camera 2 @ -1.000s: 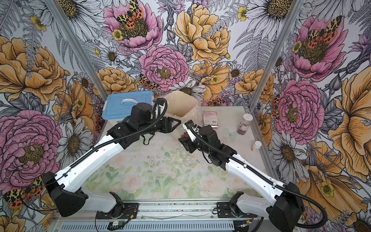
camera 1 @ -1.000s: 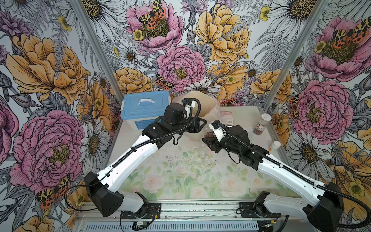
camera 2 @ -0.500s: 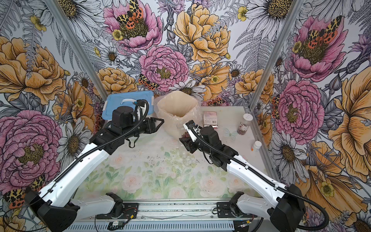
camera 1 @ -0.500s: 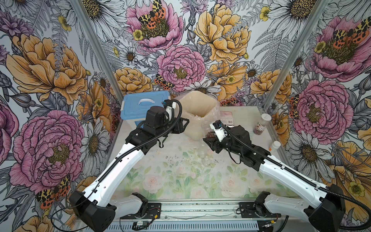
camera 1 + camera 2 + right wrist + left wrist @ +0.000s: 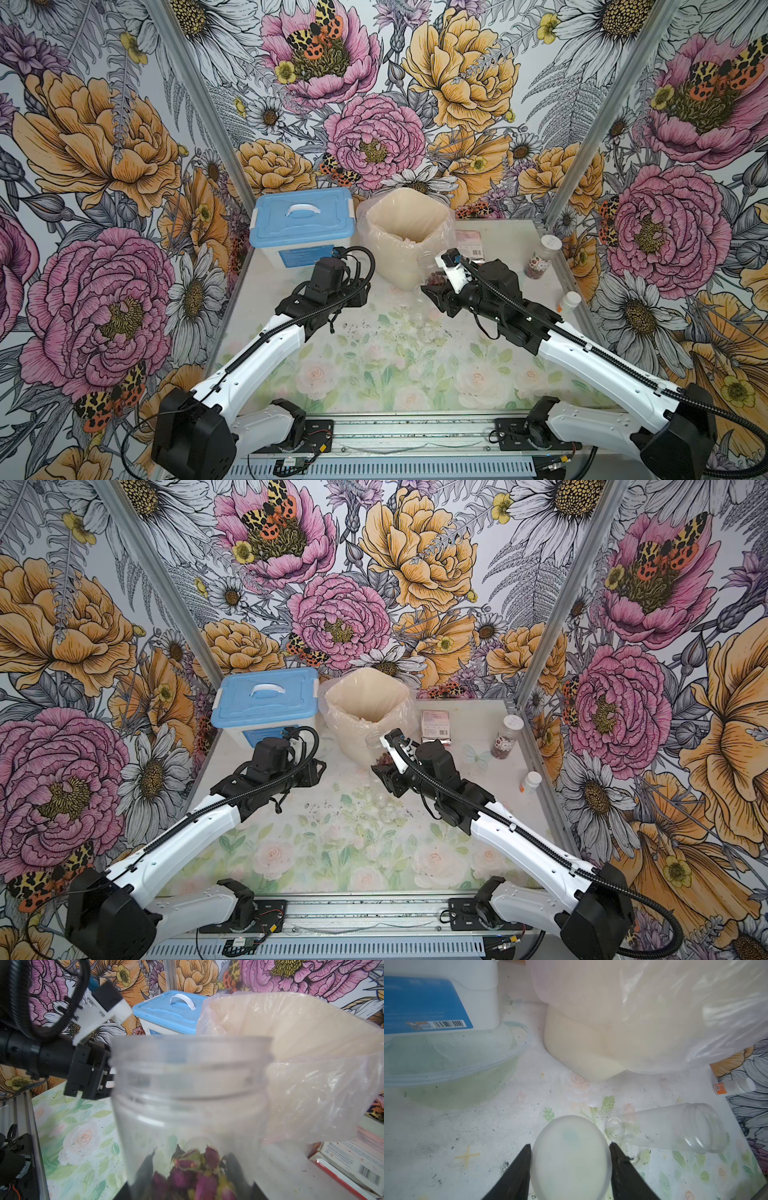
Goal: Empty the moldy dried flower tea in the jars
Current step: Place the lid at the center of the board.
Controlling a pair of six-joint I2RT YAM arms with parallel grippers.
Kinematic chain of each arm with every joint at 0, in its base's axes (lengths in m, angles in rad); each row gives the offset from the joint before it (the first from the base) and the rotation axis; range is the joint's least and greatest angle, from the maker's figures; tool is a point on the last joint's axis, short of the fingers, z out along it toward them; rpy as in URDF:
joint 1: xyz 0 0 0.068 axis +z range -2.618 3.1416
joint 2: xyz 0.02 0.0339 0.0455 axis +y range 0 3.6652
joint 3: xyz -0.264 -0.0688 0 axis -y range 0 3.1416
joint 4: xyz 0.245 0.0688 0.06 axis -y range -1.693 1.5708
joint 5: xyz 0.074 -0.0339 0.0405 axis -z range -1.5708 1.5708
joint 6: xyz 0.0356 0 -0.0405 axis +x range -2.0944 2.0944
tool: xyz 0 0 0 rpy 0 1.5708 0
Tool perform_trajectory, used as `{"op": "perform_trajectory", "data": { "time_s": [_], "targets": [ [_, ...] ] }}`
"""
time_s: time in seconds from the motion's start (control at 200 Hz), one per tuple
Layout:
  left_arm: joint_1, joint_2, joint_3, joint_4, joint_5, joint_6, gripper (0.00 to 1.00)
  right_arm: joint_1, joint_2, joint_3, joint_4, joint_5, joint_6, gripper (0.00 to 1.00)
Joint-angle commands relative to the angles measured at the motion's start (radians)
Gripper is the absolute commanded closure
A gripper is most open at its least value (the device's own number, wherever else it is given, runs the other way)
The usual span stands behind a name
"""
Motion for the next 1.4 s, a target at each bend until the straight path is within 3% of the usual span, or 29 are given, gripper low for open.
{"op": "perform_trajectory", "data": {
  "time_s": [0.0,0.42,1.086,1.211,1.391],
  "targets": [
    [-0.035,0.052,-0.030,0.158,-0.052,-0.005,0.55,-0.003,-0.034,-0.014,0.028,0.001,-0.012,1.00],
    [-0.135,0.286,-0.068,0.319,-0.098,-0.004,0.53,-0.004,-0.058,-0.035,0.023,0.015,-0.020,1.00],
    [-0.150,0.482,-0.081,0.413,-0.137,-0.027,0.46,-0.006,-0.081,-0.049,0.015,0.022,-0.024,1.00],
    [-0.156,0.496,-0.082,0.413,-0.139,-0.028,0.43,-0.006,-0.077,-0.045,0.013,0.024,-0.026,1.00],
    [-0.158,0.493,-0.096,0.386,-0.139,-0.054,0.31,-0.005,-0.080,-0.039,0.002,0.027,-0.038,1.00]
  ]
}}
